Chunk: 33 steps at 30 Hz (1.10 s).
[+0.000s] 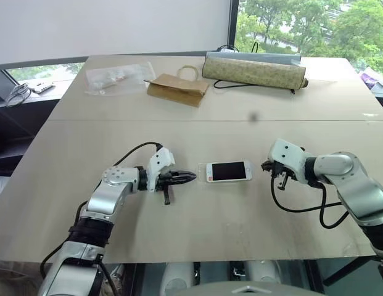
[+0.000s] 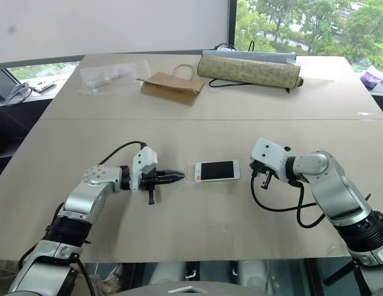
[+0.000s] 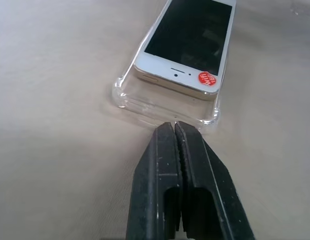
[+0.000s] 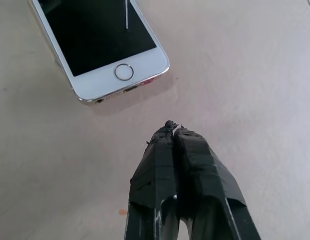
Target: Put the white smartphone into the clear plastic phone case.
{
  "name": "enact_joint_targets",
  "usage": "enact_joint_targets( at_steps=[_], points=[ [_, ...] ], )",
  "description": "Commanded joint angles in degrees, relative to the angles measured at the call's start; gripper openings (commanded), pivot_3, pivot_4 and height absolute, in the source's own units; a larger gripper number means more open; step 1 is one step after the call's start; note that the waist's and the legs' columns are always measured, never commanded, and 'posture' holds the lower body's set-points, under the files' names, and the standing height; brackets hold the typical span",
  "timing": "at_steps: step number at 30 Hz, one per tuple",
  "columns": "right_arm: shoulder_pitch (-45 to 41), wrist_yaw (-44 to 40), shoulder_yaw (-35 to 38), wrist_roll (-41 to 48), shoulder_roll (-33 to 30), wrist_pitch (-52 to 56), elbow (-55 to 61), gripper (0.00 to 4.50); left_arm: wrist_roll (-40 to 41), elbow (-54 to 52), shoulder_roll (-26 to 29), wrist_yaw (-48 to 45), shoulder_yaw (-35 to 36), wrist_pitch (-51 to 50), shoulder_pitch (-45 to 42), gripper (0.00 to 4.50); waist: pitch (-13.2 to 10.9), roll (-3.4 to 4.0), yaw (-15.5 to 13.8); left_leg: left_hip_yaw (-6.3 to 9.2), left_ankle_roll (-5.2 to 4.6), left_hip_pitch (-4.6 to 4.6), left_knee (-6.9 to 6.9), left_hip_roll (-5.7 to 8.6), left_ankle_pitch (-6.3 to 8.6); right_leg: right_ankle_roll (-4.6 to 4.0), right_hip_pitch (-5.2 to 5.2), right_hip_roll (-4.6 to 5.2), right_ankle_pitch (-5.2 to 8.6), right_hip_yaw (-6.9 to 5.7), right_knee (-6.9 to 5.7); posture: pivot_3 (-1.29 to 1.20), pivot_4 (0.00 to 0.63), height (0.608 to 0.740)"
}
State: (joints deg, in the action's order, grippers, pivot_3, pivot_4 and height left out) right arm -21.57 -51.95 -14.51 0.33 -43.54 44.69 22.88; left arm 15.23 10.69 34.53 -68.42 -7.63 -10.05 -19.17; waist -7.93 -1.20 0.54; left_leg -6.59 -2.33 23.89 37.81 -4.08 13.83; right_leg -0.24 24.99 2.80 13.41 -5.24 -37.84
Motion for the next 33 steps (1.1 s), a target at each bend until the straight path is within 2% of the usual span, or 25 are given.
enact_joint_targets(
  at_steps=[1, 16, 33],
  points=[
    [-0.4, 1.0, 0.8, 1.0, 0.7, -0.8, 0.0, 0.0, -1.8, 2.1, -0.5, 0.3, -0.9, 2.2, -0.9, 0.03, 0.0, 0.0, -0.1, 0.0, 0.0, 0.0, 0.0, 0.0, 0.0, 0.01, 0.0, 0.0, 0.0, 0.0, 0.0, 0.0, 0.15, 0.74],
    [-2.9, -0.2, -5.4, 1.6, 3.4, -2.9, -1.0, 0.0, -2.8, 3.6, -2.4, 0.5, -1.7, 3.8, -1.9, 0.03, 0.0, 0.0, -1.0, 0.06, -0.01, -0.1, 0.06, 0.01, 0.0, 0.02, -0.15, 0.02, 0.0, -0.05, -0.02, 0.0, 0.15, 0.74],
    [-5.5, 0.3, -12.2, -2.3, 6.7, -2.5, 0.7, 0.0, -2.6, 1.2, -3.2, 0.9, -1.7, 2.0, -1.4, 0.03, 0.0, 0.0, -1.2, 0.1, -0.01, -0.09, 0.19, -0.01, 0.0, 0.01, -0.19, 0.02, 0.0, -0.1, -0.05, 0.0, 0.15, 0.74]
  ],
)
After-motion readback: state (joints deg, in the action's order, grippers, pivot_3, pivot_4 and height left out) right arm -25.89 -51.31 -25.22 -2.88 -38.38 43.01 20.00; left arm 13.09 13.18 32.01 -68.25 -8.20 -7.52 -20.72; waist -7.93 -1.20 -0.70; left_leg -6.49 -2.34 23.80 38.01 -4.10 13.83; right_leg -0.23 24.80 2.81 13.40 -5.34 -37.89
